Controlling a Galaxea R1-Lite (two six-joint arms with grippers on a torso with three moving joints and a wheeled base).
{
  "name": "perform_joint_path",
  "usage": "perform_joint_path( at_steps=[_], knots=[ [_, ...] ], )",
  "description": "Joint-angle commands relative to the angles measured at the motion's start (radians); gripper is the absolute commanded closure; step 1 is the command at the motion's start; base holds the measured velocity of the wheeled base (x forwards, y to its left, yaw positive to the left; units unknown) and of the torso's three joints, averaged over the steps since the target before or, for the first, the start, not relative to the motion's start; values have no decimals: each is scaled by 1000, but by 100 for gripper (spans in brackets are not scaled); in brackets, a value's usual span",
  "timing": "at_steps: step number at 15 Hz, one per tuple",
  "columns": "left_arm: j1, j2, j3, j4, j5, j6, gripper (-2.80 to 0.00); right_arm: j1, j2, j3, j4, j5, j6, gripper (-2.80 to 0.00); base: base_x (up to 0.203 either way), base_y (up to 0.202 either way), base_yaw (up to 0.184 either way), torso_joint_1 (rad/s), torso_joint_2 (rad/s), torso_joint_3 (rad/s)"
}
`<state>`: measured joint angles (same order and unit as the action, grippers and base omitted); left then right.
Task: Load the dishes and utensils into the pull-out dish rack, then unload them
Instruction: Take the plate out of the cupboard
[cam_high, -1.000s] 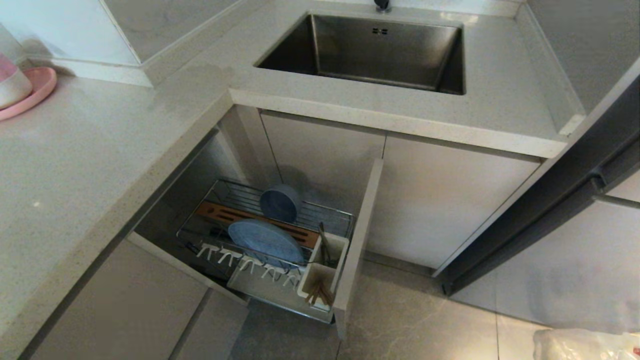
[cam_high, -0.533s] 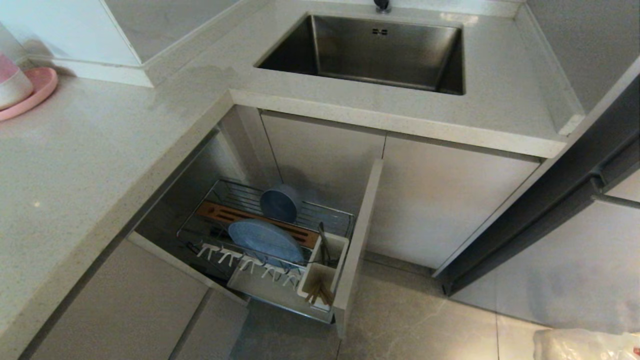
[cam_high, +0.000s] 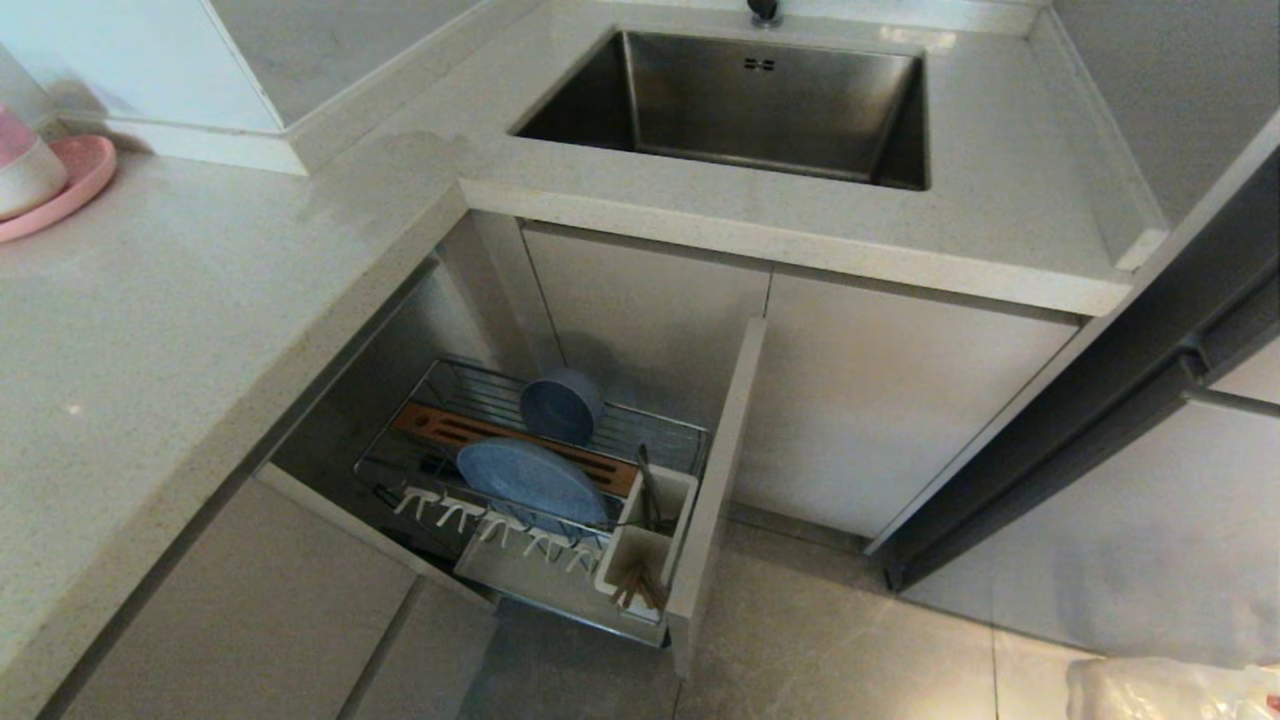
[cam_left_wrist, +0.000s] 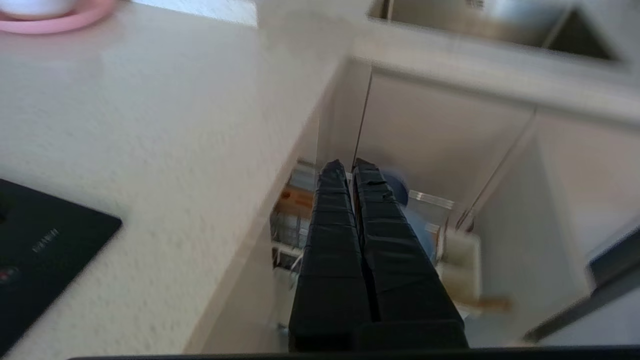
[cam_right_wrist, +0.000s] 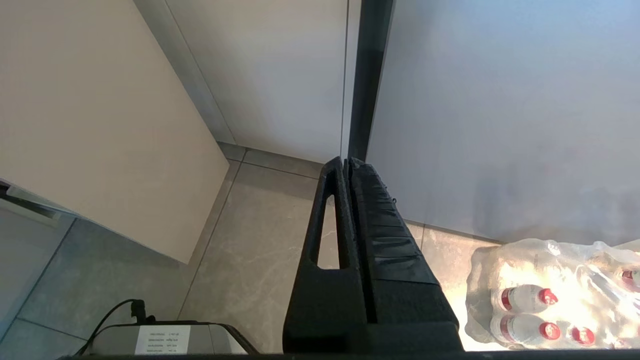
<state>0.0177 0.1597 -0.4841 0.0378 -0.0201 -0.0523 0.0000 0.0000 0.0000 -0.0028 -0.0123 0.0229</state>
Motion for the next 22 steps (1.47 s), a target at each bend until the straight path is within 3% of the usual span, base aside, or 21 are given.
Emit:
perform_joint_path(
  at_steps=[1,5,8,11,14,15,22],
  knots=[
    [-5,-71,86,-17,-13,21,0,0,1,0,0,0,0,0,0,0,0,0,0,0],
    [-11,-158,348,-153,-58,73,0,0,1,0,0,0,0,0,0,0,0,0,0,0],
    [-11,-163,476,-197,-24,156,0,0,1,0,0,0,0,0,0,0,0,0,0,0],
    [-12,-163,484,-88,-10,70,0,0,0,0,0,0,0,0,0,0,0,0,0,0],
    [-12,-163,484,-85,5,23,0,0,2,0,0,0,0,0,0,0,0,0,0,0],
    [-12,-163,484,-85,28,20,0,0,1,0,0,0,0,0,0,0,0,0,0,0],
    [-12,-163,484,-46,25,80,0,0,0,0,0,0,0,0,0,0,0,0,0,0]
  ],
)
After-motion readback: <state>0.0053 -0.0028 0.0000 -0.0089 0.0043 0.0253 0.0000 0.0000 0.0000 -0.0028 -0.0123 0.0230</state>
